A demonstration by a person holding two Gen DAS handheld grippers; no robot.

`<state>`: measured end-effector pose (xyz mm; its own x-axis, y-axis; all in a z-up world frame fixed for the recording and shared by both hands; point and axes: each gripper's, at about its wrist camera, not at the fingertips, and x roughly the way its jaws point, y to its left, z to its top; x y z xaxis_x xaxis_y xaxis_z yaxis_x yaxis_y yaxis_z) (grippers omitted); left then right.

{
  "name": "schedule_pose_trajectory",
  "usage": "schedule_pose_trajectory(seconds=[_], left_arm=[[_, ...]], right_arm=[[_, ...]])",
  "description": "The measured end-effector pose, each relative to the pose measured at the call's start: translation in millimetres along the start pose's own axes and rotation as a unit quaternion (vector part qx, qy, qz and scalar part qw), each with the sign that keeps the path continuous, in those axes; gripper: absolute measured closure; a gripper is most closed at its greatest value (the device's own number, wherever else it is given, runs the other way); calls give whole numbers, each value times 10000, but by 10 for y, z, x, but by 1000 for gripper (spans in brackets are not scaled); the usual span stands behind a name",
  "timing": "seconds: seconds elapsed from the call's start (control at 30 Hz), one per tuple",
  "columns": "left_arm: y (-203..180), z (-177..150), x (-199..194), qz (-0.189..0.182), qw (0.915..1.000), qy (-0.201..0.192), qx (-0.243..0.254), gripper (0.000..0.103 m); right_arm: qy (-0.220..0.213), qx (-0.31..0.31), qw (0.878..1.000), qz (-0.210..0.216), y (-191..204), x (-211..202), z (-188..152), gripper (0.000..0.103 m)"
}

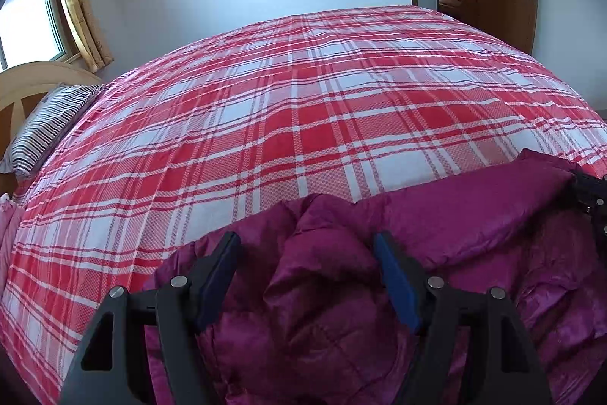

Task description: Fold large clothes

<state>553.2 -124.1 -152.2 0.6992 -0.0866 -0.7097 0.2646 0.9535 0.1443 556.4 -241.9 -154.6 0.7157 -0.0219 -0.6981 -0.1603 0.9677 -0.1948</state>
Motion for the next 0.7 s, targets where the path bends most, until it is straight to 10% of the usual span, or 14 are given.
schedule_pose_trajectory(seconds=[0.37,0.47,0.53,0.7], left_arm=[[-21,-48,114,-121,9999,98,-19,30],[-42,-52,121,-121,9999,95,21,30],[-51,-48,119,-100,9999,99,47,30],[169,84,-298,-267,9959,-631,-598,30]], right_arm=[[-172,1196,9927,55,-174,-492,149,83],[-75,1559,9866,480,-132,-352,334,80],[32,1645,9850,526,-72,-166,424,59],[615,1513,9857,421,32,262,259,69]])
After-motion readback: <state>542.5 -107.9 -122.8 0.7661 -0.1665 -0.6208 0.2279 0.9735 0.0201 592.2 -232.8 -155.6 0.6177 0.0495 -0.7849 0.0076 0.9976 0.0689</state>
